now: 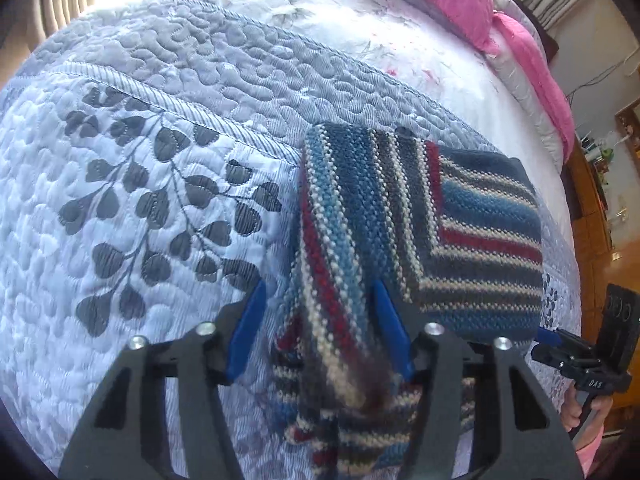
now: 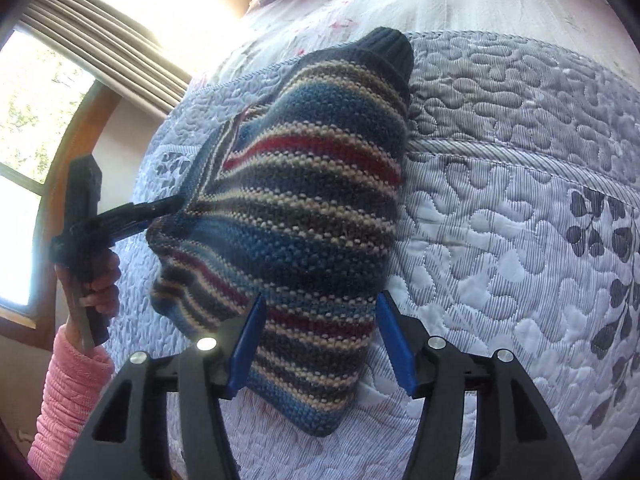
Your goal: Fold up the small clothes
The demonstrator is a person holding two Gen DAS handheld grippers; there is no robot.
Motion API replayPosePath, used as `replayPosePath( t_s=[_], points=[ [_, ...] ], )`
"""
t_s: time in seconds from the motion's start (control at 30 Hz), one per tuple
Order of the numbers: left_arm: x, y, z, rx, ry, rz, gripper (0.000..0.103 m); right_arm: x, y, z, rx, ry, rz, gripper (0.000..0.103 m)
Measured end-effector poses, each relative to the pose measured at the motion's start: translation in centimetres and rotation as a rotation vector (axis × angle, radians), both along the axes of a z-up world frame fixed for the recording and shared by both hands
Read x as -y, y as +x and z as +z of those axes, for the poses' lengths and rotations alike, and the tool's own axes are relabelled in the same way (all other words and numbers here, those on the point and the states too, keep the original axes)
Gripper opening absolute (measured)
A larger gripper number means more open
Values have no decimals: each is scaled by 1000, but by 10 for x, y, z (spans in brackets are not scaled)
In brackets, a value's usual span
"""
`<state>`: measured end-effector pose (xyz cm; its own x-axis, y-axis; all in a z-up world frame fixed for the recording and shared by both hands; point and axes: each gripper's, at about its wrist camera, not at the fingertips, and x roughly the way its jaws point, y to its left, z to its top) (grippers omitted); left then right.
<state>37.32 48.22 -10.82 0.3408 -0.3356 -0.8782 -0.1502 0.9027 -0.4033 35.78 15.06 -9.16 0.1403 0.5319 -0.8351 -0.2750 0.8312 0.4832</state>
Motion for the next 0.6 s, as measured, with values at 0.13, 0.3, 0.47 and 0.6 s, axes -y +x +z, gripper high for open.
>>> replayPosePath(
  t_s=[0.13,0.3,0.47,0.6],
  points=[
    [9,10,12,57,-29,-10,13,-5,-5,-14,-5,-14,17,58],
    [-1,14,-3,41,20,24,13,-6,-8,-26,-12,6,16,58],
    [-17,1,-4,61,-103,10,46,1,-9,-23,-8,4,28,58],
    [-27,-8,6,96,-150,-4,89,5,-8,-11,12,23,31,61]
  ],
)
